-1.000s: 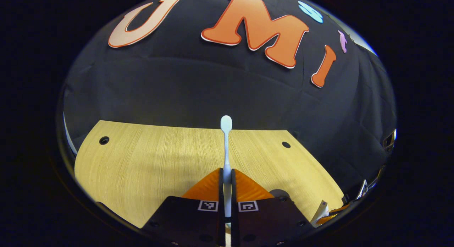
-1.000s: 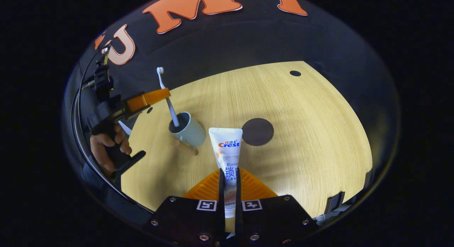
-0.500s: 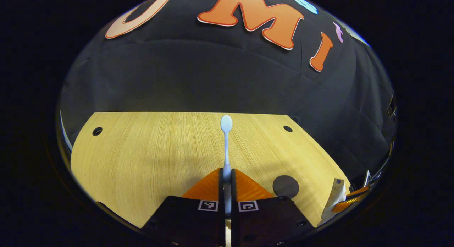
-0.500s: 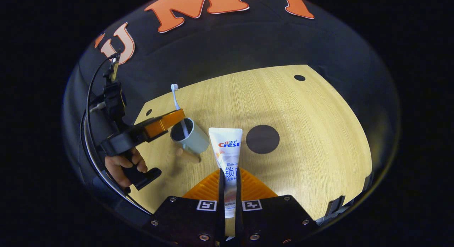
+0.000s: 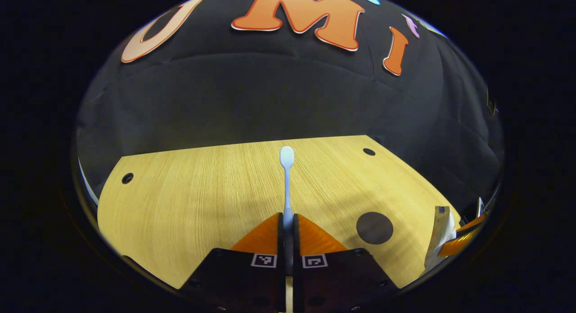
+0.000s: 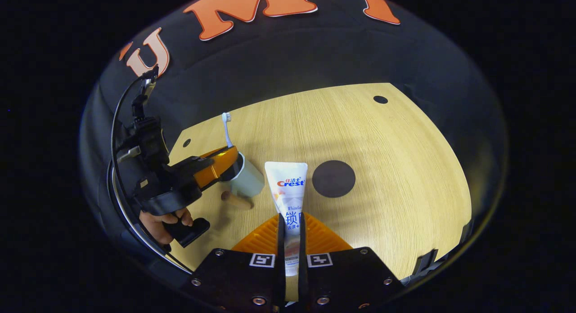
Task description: Put the toothbrush and toothpaste on the desktop into the cup, then pick up the cup and place it on the coaster on the desktop.
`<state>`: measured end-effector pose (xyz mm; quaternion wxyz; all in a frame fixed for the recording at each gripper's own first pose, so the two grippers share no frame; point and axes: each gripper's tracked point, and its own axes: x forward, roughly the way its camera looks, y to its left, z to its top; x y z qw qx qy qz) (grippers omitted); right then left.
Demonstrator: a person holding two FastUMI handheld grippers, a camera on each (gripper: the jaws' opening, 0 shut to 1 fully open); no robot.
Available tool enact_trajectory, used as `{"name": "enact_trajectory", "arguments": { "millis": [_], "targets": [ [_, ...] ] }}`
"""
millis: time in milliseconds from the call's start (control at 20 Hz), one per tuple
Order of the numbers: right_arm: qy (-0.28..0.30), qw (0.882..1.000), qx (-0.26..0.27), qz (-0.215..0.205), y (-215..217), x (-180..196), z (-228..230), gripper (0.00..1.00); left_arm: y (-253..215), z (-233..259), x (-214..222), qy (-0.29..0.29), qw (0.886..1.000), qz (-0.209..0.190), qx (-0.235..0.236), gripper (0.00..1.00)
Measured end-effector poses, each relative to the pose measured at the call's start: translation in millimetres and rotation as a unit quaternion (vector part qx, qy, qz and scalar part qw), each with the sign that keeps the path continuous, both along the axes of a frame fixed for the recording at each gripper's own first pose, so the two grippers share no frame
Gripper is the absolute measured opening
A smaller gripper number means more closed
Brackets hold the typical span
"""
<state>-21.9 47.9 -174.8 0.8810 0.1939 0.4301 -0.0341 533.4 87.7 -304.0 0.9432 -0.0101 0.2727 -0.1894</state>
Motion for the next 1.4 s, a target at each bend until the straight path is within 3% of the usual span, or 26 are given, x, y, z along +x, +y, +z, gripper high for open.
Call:
{"name": "enact_trajectory", "arguments": {
  "millis": [650, 850, 1000, 1300, 1400],
  "targets": [
    [0.013, 1.000, -0.005, 0.005, 0.9, -1.5, -5.2, 0.12, 3.8, -13.7, -14.0, 0.002, 0.999, 0.001, 0.039, 0.14],
    [0.015, 1.000, -0.005, 0.006, 0.2, -1.7, -5.2, 0.12, 4.4, 0.5, -19.1, -0.013, 0.999, -0.004, 0.039, 0.37],
    [0.014, 1.000, -0.003, 0.007, -0.3, -1.3, -3.2, 0.12, 9.2, 15.9, -23.5, -0.028, 0.999, -0.002, 0.043, 0.69],
    [-0.012, 1.000, -0.004, 0.014, -2.9, 1.5, 3.9, 0.12, 41.8, 49.8, -45.2, -0.052, 0.998, 0.035, 0.030, 0.91],
    [-0.035, 0.999, -0.006, 0.021, -3.5, 4.2, 10.1, 0.11, 51.9, 61.2, -51.4, -0.057, 0.997, 0.052, 0.028, 0.92]
  ]
}}
